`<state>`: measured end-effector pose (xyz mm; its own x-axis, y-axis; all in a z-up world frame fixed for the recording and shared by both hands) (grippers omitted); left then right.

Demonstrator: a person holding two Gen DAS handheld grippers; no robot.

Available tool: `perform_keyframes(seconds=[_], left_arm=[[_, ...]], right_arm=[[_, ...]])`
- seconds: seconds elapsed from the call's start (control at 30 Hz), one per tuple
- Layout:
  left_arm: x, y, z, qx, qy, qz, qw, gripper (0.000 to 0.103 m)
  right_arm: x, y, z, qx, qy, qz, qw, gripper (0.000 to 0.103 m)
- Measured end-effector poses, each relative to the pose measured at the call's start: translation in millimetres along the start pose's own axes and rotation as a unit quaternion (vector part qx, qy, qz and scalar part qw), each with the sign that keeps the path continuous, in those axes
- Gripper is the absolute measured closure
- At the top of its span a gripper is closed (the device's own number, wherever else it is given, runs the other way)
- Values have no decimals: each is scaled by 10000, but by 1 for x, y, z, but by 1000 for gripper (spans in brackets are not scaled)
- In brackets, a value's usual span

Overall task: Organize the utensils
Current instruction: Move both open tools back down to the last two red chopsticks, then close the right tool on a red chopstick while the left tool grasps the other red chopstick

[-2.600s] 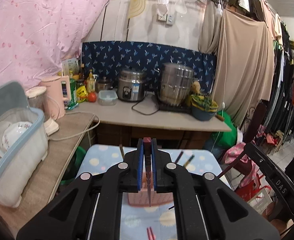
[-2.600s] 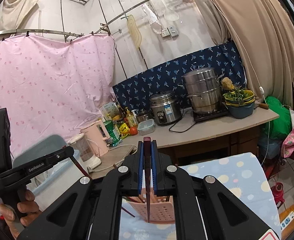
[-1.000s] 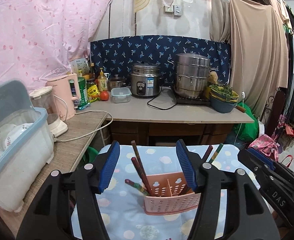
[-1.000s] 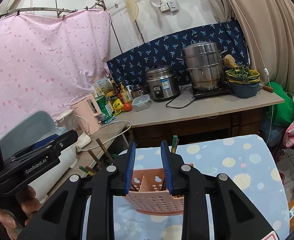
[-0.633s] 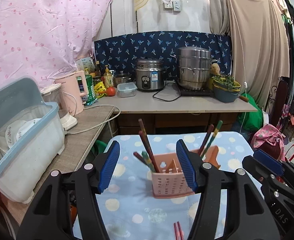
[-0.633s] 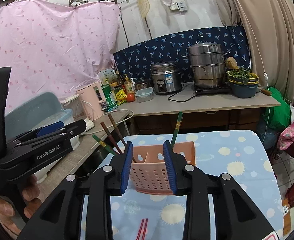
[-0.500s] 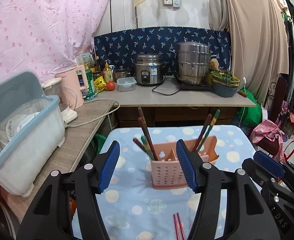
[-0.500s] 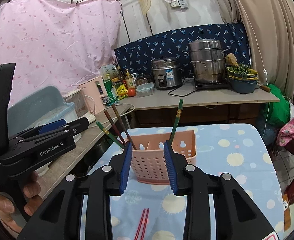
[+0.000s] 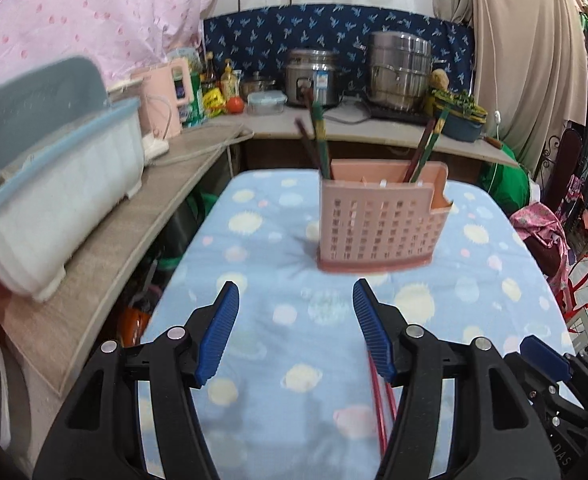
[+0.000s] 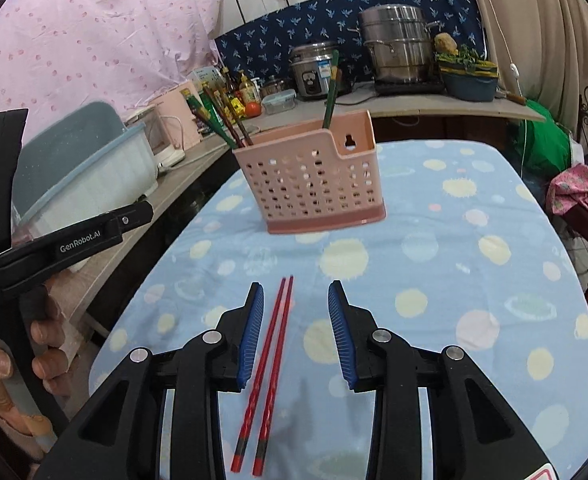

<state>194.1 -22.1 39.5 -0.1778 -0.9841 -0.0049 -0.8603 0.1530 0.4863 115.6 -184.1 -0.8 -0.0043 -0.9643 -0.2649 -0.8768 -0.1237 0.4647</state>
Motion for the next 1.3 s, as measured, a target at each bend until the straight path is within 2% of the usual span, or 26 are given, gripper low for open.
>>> perform_keyframes(seconds=[0.27, 0.5, 0.77, 1.0, 1.3], left_arm=[[-5, 1, 70, -606, 27, 44, 9982, 47], [-1, 7, 117, -949, -69, 118, 9954, 47], [5, 10, 151, -1265, -96, 159, 9918, 47], [7, 14, 166, -1385, -92, 194, 9901, 45], [8, 14, 173, -1450, -39, 218, 9892, 44]], right_arm=[[-3, 9, 75, -583, -129, -48, 9982, 70], [-11, 12, 118, -896, -94, -53, 9959, 70], [-21, 10, 138, -1033, 9, -44, 9946, 70], [-22, 8, 145, -1070, 11, -34, 9943, 70], [-30, 4, 150, -1074, 218, -13, 9940, 81]])
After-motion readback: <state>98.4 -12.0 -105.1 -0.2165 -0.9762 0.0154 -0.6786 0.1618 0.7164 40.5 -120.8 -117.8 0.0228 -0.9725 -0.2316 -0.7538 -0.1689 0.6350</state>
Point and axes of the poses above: each gripper's, at about its wrist camera, not at the fingertips, and y roughly against the way its jaws point, x to its right, z to its underside, the point moved 9 cm from there along -y, roughly the way its jaws point, and after that the axes turned 10 degrees about x, right-handed, at the moved point
